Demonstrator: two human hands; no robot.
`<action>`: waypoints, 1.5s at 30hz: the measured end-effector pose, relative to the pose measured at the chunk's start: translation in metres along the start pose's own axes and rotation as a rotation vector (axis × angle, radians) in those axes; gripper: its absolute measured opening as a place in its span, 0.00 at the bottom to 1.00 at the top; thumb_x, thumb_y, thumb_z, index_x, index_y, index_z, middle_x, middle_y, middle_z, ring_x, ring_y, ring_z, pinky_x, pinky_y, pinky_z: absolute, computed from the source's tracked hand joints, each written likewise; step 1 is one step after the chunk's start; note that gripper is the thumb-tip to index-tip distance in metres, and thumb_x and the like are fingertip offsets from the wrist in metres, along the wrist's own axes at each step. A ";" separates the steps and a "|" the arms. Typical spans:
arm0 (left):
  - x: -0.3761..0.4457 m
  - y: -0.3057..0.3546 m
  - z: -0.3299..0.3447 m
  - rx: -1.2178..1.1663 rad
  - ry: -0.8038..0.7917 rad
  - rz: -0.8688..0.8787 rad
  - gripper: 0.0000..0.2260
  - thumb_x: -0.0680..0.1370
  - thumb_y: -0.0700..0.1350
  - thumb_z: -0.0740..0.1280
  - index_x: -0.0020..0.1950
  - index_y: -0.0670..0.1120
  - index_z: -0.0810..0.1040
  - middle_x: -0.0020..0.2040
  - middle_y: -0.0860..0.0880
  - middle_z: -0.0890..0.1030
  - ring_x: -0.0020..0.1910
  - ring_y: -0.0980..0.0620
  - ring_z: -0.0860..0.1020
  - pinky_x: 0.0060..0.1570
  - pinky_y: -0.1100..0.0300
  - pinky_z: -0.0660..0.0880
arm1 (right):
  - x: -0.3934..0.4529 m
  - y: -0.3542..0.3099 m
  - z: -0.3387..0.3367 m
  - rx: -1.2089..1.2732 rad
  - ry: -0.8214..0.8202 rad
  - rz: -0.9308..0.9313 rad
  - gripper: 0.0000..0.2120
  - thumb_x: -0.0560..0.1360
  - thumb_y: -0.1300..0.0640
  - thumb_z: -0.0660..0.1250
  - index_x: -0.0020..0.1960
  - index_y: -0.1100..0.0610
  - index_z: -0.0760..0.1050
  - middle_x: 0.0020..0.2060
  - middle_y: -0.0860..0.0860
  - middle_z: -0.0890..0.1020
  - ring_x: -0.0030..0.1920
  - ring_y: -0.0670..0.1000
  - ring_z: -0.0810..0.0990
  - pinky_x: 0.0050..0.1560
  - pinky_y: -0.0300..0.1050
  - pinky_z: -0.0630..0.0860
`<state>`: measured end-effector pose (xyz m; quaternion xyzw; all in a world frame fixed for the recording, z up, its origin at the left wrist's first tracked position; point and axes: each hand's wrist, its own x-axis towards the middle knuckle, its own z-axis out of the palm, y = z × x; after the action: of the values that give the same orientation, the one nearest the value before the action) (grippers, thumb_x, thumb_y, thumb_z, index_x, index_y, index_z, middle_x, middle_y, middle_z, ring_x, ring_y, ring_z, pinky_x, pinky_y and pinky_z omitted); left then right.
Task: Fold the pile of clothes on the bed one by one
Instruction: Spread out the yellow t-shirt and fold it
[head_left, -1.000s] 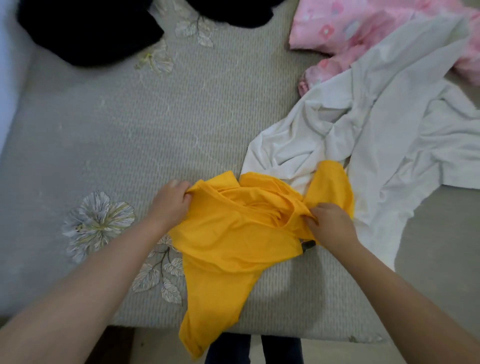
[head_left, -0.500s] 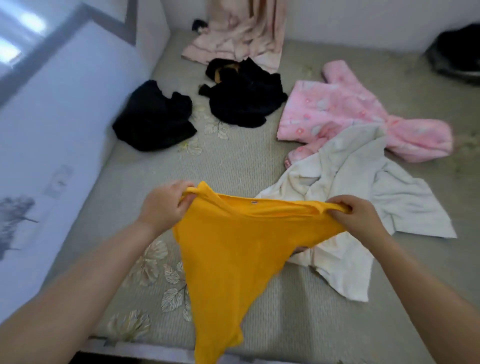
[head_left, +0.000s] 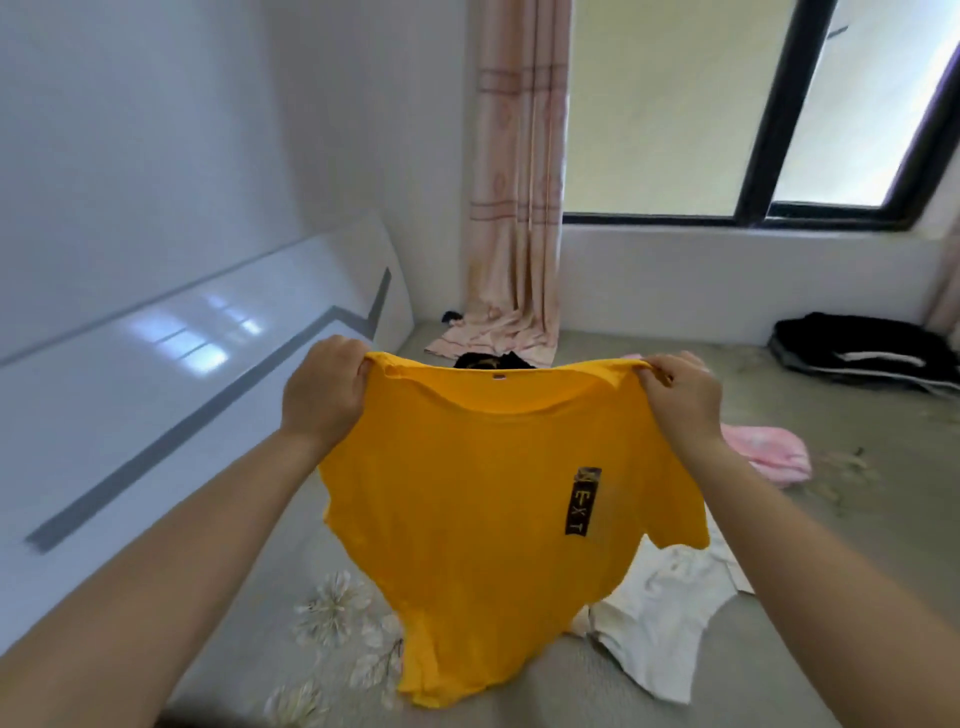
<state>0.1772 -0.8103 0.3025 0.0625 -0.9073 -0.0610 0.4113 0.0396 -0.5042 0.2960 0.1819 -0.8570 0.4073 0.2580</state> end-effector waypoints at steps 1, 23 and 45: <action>0.000 0.009 -0.014 0.025 0.034 0.004 0.10 0.79 0.39 0.58 0.46 0.34 0.75 0.42 0.36 0.76 0.41 0.38 0.72 0.36 0.55 0.63 | -0.002 -0.010 -0.010 0.013 0.048 0.009 0.10 0.75 0.64 0.63 0.52 0.67 0.79 0.47 0.65 0.80 0.49 0.62 0.76 0.43 0.42 0.62; -0.148 -0.009 -0.225 0.244 0.133 0.136 0.21 0.62 0.30 0.75 0.43 0.40 0.64 0.31 0.38 0.73 0.25 0.40 0.71 0.25 0.64 0.62 | -0.194 -0.160 -0.084 -0.235 0.533 -0.292 0.03 0.67 0.68 0.67 0.36 0.68 0.79 0.29 0.62 0.75 0.30 0.62 0.74 0.33 0.47 0.66; -0.097 -0.173 -0.044 0.352 -0.348 0.078 0.08 0.67 0.32 0.73 0.40 0.33 0.76 0.31 0.35 0.74 0.27 0.38 0.73 0.22 0.58 0.68 | -0.120 -0.072 0.146 -0.354 0.162 -0.394 0.08 0.67 0.66 0.64 0.32 0.67 0.78 0.27 0.61 0.75 0.28 0.61 0.75 0.29 0.48 0.71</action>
<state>0.2848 -0.9676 0.2318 0.0869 -0.9628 0.1041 0.2336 0.1301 -0.6510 0.1904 0.2640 -0.8394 0.2066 0.4278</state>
